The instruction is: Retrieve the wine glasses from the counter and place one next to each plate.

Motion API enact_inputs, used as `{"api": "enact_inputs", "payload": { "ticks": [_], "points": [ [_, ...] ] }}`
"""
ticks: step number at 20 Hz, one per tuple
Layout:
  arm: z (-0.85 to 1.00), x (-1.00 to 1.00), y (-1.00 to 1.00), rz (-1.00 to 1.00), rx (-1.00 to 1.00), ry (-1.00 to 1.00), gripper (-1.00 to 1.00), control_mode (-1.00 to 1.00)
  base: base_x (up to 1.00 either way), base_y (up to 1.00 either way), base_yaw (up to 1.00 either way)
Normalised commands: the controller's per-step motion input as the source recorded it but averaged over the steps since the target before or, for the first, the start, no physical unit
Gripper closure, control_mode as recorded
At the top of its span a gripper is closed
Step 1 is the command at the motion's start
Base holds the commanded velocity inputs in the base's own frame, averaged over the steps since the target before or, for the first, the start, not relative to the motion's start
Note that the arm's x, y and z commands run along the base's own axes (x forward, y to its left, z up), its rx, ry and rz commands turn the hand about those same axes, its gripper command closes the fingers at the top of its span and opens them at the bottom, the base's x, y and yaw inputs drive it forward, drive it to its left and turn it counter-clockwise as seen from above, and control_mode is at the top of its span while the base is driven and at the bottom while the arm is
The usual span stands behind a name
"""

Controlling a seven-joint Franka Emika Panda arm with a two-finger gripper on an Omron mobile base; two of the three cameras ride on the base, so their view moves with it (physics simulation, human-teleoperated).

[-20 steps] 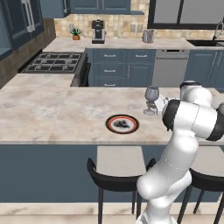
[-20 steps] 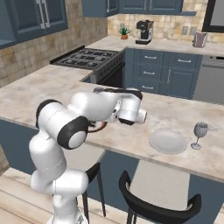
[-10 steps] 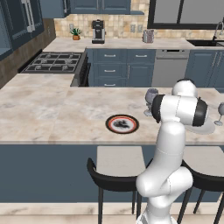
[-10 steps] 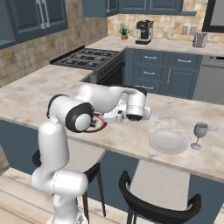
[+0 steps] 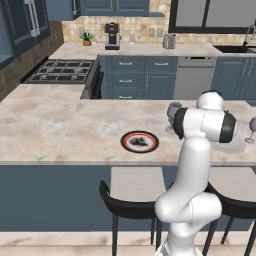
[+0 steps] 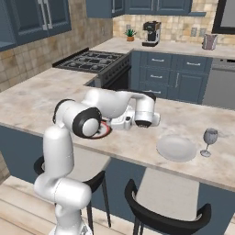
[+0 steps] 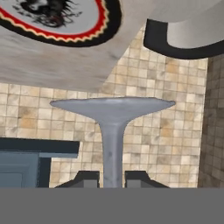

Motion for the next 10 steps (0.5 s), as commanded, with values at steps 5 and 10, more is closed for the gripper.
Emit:
{"api": "enact_inputs", "payload": {
  "ticks": [5,10],
  "points": [
    [-0.09,-0.13,0.0,-0.04,-0.06,0.0,1.0,-1.0,0.0,0.0,0.0],
    [-0.12,-0.18,0.01,-0.02,-0.06,-0.01,1.0,-1.0,0.0,0.0,0.0]
  ]
}}
